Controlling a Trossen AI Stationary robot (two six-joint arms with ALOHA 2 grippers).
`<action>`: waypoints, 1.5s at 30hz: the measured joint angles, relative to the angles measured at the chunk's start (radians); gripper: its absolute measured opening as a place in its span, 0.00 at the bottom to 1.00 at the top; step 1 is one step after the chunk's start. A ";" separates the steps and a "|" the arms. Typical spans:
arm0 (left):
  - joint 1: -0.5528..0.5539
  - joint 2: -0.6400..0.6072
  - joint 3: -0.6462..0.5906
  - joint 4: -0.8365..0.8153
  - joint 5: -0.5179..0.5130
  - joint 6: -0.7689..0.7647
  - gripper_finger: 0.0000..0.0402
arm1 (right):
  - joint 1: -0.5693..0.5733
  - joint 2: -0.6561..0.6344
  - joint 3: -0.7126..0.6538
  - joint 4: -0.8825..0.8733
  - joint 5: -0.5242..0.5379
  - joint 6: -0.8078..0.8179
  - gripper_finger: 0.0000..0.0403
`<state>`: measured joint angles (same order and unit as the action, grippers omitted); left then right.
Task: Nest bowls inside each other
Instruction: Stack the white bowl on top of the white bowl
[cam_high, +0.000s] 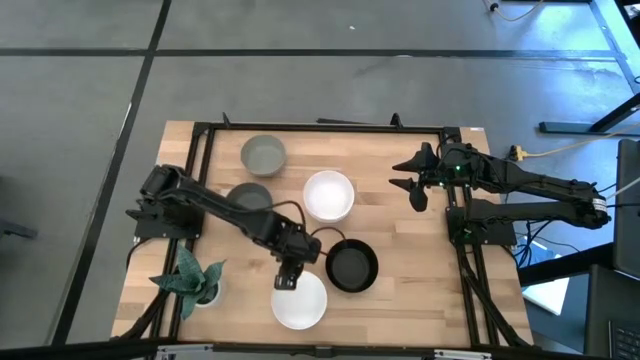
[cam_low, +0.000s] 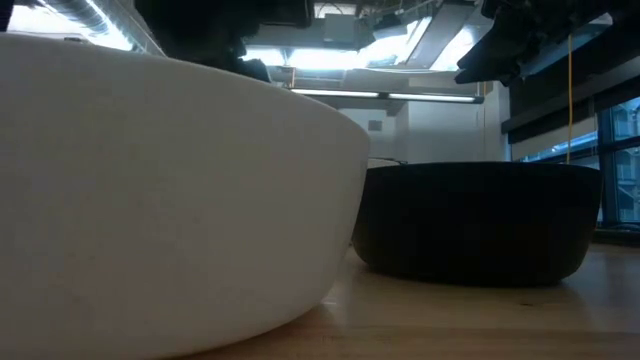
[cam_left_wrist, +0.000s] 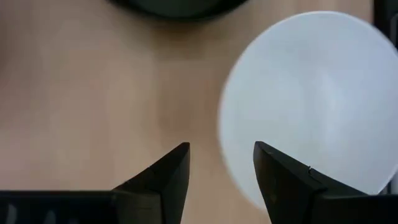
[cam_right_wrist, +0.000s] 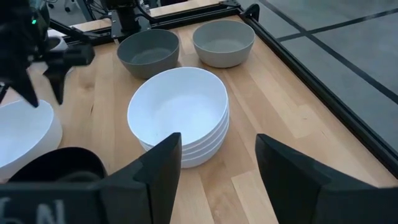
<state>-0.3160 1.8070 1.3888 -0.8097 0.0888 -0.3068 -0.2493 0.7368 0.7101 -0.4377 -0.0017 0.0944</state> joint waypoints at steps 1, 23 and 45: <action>-0.005 0.009 0.000 0.016 0.011 -0.007 0.43 | 0.000 0.000 0.000 0.000 0.000 0.000 0.51; -0.025 0.126 0.000 0.096 0.003 -0.060 0.43 | 0.000 0.000 0.000 -0.002 -0.029 0.001 0.51; 0.009 0.135 0.000 0.096 0.066 -0.081 0.04 | 0.000 0.000 0.000 -0.002 -0.029 0.002 0.51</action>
<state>-0.3068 1.9423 1.3891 -0.7136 0.1547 -0.3875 -0.2489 0.7368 0.7101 -0.4393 -0.0307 0.0959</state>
